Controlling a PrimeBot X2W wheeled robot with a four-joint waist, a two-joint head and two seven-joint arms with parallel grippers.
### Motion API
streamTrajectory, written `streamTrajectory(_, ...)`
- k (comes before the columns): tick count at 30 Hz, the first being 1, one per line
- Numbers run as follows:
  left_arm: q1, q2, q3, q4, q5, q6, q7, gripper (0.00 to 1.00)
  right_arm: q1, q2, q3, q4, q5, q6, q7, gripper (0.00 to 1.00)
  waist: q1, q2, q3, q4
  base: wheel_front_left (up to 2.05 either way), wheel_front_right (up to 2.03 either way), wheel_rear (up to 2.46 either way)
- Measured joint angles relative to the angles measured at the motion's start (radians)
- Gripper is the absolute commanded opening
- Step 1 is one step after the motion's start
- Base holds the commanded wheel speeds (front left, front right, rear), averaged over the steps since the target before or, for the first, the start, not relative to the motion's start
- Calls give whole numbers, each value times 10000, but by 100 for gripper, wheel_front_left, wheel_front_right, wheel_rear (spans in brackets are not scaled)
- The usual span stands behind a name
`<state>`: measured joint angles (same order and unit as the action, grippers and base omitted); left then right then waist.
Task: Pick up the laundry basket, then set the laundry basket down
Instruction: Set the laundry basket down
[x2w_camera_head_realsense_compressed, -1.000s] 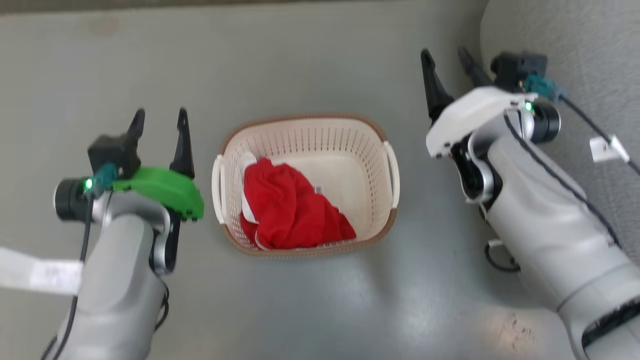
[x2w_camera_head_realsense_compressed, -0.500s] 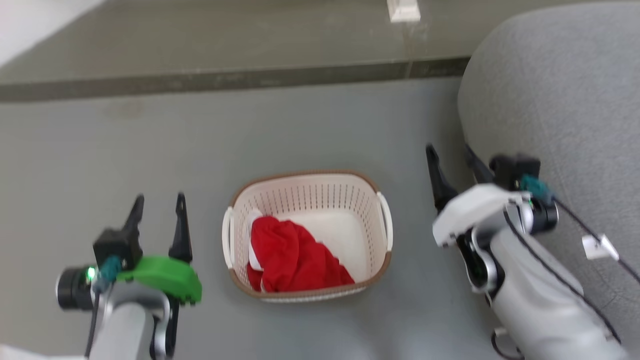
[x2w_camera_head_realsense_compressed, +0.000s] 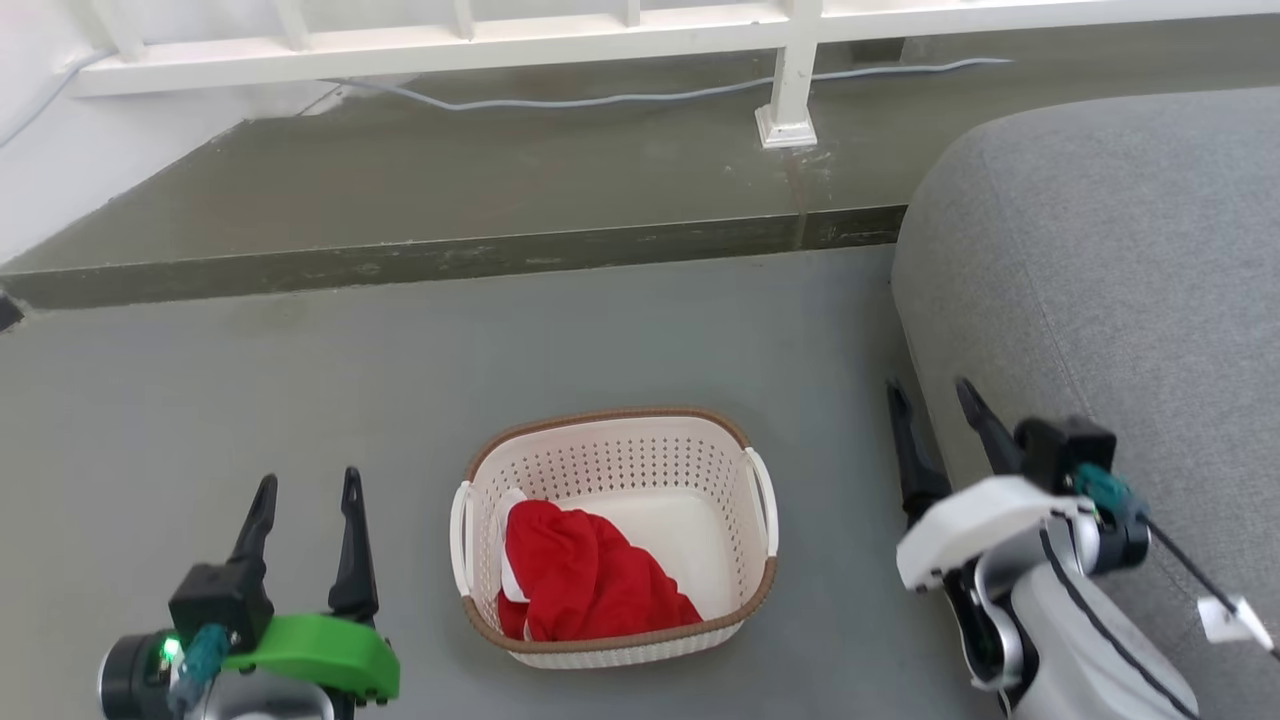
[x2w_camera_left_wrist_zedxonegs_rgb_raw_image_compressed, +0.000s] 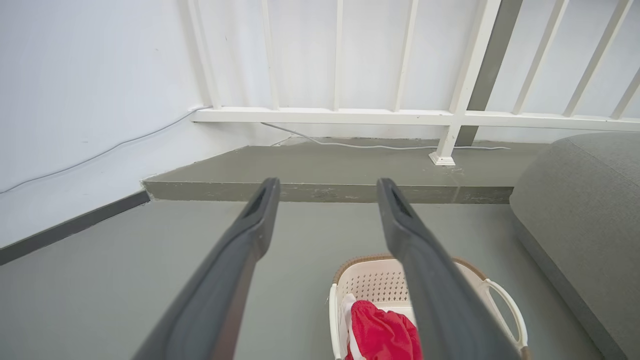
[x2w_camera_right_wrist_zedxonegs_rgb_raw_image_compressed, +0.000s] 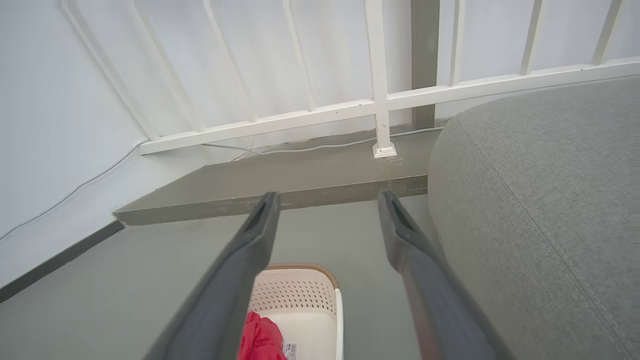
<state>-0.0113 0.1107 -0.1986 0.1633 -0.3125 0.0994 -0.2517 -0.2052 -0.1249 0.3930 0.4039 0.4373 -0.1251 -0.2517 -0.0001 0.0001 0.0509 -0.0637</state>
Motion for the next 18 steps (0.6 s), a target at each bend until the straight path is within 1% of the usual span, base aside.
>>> streamTrajectory(2,220,-6,40,-196,121,67,0,100,283,38,-123,-174,-96,0,0,100,0,0,-14,10,0,0,0)
streamTrajectory(18,1168,-61,485,-1248,284,75,0,100,1232,322,-826,-1329,-823,0,0,100,0,0,60,20,0,0,0)
